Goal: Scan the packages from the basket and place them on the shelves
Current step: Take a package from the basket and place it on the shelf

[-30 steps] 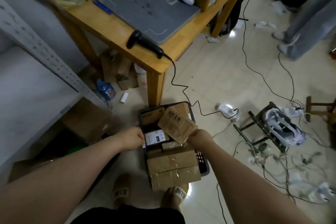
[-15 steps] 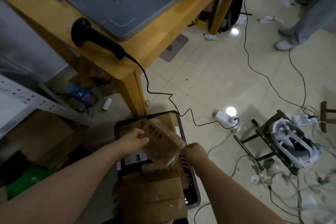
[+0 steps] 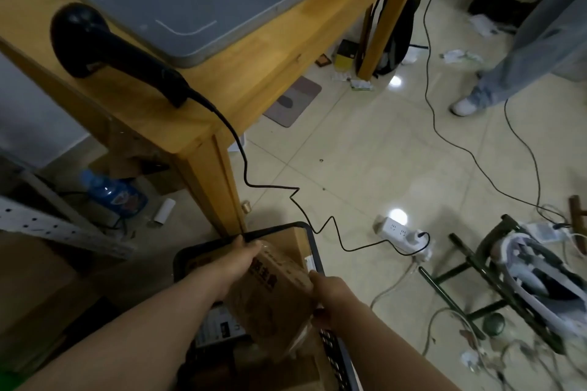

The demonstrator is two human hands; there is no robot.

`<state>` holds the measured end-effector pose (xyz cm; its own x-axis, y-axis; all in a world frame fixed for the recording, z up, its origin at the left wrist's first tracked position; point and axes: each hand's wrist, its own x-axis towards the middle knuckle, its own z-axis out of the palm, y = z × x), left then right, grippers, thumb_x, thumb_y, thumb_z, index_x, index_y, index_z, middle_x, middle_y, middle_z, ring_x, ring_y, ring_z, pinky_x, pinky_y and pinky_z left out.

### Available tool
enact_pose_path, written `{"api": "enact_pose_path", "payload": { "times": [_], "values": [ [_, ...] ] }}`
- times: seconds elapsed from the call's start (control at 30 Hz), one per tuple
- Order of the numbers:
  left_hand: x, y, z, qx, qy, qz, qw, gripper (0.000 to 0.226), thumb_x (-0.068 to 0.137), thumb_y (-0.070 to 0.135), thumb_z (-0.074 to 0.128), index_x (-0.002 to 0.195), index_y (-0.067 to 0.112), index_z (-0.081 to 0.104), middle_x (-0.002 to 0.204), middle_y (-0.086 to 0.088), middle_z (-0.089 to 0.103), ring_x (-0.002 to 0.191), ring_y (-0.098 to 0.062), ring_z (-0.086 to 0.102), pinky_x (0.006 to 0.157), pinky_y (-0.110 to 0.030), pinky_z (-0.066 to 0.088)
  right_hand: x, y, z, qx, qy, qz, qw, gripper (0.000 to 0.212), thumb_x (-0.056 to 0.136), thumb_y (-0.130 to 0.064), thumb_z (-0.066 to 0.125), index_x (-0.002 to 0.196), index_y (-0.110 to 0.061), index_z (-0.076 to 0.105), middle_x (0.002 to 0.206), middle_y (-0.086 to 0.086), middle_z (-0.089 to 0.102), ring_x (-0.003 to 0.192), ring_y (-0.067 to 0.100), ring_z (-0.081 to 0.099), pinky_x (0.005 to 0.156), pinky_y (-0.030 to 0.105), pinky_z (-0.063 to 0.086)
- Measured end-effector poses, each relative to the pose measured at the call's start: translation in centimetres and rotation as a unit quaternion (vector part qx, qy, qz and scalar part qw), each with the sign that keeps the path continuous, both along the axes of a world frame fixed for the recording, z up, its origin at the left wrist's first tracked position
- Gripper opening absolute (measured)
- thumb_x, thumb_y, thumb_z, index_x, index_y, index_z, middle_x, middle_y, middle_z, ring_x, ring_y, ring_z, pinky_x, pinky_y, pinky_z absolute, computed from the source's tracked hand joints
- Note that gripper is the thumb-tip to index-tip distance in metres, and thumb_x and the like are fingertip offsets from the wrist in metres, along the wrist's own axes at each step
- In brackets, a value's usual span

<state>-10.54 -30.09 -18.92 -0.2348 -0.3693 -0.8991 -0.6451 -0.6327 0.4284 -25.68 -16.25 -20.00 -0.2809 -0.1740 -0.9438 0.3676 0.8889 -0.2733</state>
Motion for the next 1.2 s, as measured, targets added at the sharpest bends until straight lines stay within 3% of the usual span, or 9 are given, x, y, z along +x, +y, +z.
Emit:
{"api": "enact_pose_path", "payload": {
  "times": [0.1, 0.3, 0.43, 0.57, 0.8, 0.93, 1.0, 1.1, 1.2],
  "values": [
    [-0.4, 0.9, 1.2, 0.006, -0.004, 0.004, 1.000, 0.080, 0.101, 0.054, 0.045, 0.160, 0.031, -0.004, 0.127, -0.010, 0.059, 0.136, -0.034, 0.042, 0.115, -0.054, 0.033, 0.2, -0.6, 1.8, 0.007, -0.003, 0.012, 1.000, 0.038, 0.097, -0.039, 0.058, 0.122, -0.010, 0.058, 0.114, 0.018, 0.062, 0.107, 0.038, 0.060, 0.093, 0.050, 0.057],
    [0.7, -0.7, 2.3, 0.008, -0.018, 0.001, 1.000, 0.070, 0.103, 0.057, 0.037, 0.160, 0.034, 0.004, 0.166, -0.005, 0.017, 0.148, -0.034, 0.028, 0.112, -0.044, 0.036, 0.2, -1.5, 2.6, 0.014, 0.017, 0.020, 1.000, 0.047, 0.087, -0.040, 0.066, 0.121, -0.009, 0.062, 0.106, 0.019, 0.068, 0.094, 0.039, 0.067, 0.083, 0.054, 0.061],
    [1.0, -1.2, -0.4, 0.005, -0.021, 0.013, 1.000, 0.069, 0.104, 0.055, 0.035, 0.160, 0.035, 0.001, 0.167, -0.005, 0.015, 0.148, -0.033, 0.028, 0.107, -0.041, 0.039, 0.2, -1.6, 0.0, 0.007, 0.030, -0.020, 0.999, 0.062, 0.074, -0.035, 0.073, 0.128, -0.010, 0.057, 0.112, 0.019, 0.065, 0.094, 0.040, 0.066, 0.075, 0.054, 0.062],
    [1.0, -0.2, -1.5, 0.015, -0.015, 0.021, 1.000, 0.072, 0.101, 0.061, 0.038, 0.160, 0.038, 0.003, 0.165, -0.005, 0.021, 0.146, -0.033, 0.031, 0.106, -0.044, 0.039, 0.6, -0.8, -0.1, 0.027, 0.028, -0.013, 0.999, 0.045, 0.087, -0.030, 0.071, 0.124, -0.008, 0.057, 0.110, 0.019, 0.066, 0.094, 0.038, 0.067, 0.080, 0.052, 0.062],
    [4.8, 2.2, 4.8, 0.096, 0.006, 0.124, 0.988, 0.059, 0.093, 0.068, 0.048, 0.127, 0.022, 0.062, 0.118, -0.013, 0.067, 0.112, -0.031, 0.060, 0.097, -0.049, 0.052, 0.3, -1.0, 8.5, 0.012, 0.021, 0.022, 0.999, 0.028, 0.091, -0.035, 0.067, 0.107, -0.012, 0.065, 0.107, 0.013, 0.067, 0.099, 0.029, 0.066, 0.097, 0.044, 0.055],
    [7.6, 4.6, 11.6, 0.138, 0.022, 0.251, 0.958, 0.064, 0.090, 0.068, 0.052, 0.119, 0.013, 0.066, 0.106, -0.024, 0.071, 0.100, -0.041, 0.066, 0.073, -0.049, 0.057, -0.4, -2.3, 9.2, -0.034, 0.058, 0.051, 0.996, 0.084, 0.064, -0.056, 0.065, 0.137, -0.021, 0.047, 0.123, 0.013, 0.062, 0.106, 0.038, 0.064, 0.090, 0.056, 0.056],
    [9.2, 5.5, 15.3, 0.146, 0.007, 0.305, 0.941, 0.075, 0.082, 0.076, 0.056, 0.120, 0.011, 0.063, 0.113, -0.025, 0.066, 0.106, -0.044, 0.060, 0.091, -0.057, 0.050, 0.3, -3.1, 12.2, -0.063, 0.057, 0.054, 0.995, 0.092, 0.056, -0.063, 0.066, 0.135, -0.020, 0.044, 0.120, 0.013, 0.061, 0.105, 0.038, 0.063, 0.091, 0.056, 0.055],
    [11.8, 7.4, 21.7, 0.156, 0.026, 0.373, 0.914, 0.090, 0.078, 0.084, 0.051, 0.118, 0.004, 0.062, 0.123, -0.027, 0.062, 0.118, -0.046, 0.054, 0.101, -0.055, 0.039, 4.1, -3.9, 24.2, -0.106, 0.034, 0.081, 0.990, 0.067, 0.074, -0.060, 0.068, 0.124, -0.018, 0.053, 0.108, 0.013, 0.069, 0.096, 0.036, 0.068, 0.087, 0.052, 0.056],
    [15.4, 9.6, 25.8, 0.138, 0.069, 0.430, 0.889, 0.089, 0.061, 0.077, 0.073, 0.122, 0.012, 0.071, 0.118, -0.024, 0.070, 0.113, -0.046, 0.062, 0.102, -0.058, 0.044, 7.2, -3.8, 32.6, -0.143, 0.000, 0.141, 0.980, 0.034, 0.090, -0.042, 0.066, 0.104, -0.011, 0.070, 0.087, 0.011, 0.077, 0.082, 0.031, 0.073, 0.075, 0.044, 0.061]
  ]
}}
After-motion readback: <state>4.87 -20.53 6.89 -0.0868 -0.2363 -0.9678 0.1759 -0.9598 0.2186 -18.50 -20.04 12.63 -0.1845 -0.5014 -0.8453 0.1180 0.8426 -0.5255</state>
